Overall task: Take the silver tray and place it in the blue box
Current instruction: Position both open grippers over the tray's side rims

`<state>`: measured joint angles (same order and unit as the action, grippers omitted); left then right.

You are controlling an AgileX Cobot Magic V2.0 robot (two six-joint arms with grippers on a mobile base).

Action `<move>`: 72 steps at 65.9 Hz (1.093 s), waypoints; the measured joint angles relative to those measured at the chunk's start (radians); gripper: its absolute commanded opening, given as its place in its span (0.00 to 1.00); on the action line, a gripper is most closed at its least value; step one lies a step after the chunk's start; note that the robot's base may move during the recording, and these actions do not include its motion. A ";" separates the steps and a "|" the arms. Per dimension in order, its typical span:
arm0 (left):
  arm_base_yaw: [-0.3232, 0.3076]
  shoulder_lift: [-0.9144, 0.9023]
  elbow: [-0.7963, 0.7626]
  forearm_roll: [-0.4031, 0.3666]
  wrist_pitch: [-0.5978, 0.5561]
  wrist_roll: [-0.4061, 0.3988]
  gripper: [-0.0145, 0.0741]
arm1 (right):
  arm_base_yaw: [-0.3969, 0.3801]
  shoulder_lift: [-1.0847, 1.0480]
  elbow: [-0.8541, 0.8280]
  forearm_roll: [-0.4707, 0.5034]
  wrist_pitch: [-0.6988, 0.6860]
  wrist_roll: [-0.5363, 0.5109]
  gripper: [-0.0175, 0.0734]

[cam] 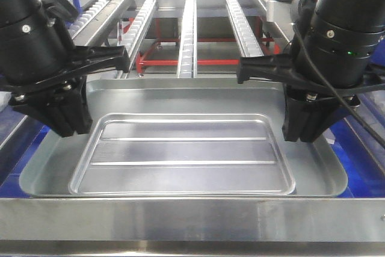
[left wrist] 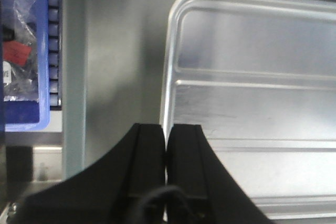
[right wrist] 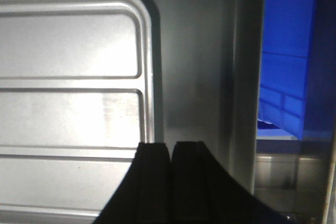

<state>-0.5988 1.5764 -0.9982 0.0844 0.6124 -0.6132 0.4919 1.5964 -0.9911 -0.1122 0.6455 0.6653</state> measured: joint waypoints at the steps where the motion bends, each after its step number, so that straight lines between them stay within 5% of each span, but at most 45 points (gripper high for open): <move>1: 0.000 0.002 0.000 0.000 0.000 0.000 0.16 | 0.000 0.000 0.000 0.000 0.000 0.000 0.27; 48: 0.000 0.085 -0.066 -0.002 0.038 0.000 0.16 | 0.000 0.000 0.000 0.000 -0.007 0.000 0.28; 61: 0.000 0.085 -0.066 -0.002 0.037 0.000 0.17 | 0.000 0.000 0.000 0.000 -0.007 0.000 0.37; 72: 0.000 0.085 -0.066 0.001 0.037 0.000 0.47 | 0.000 0.000 0.000 0.000 -0.007 0.001 0.44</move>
<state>-0.5988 1.6618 -1.0644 0.0858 0.6496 -0.6132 0.4919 1.5964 -0.9911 -0.1122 0.6384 0.6666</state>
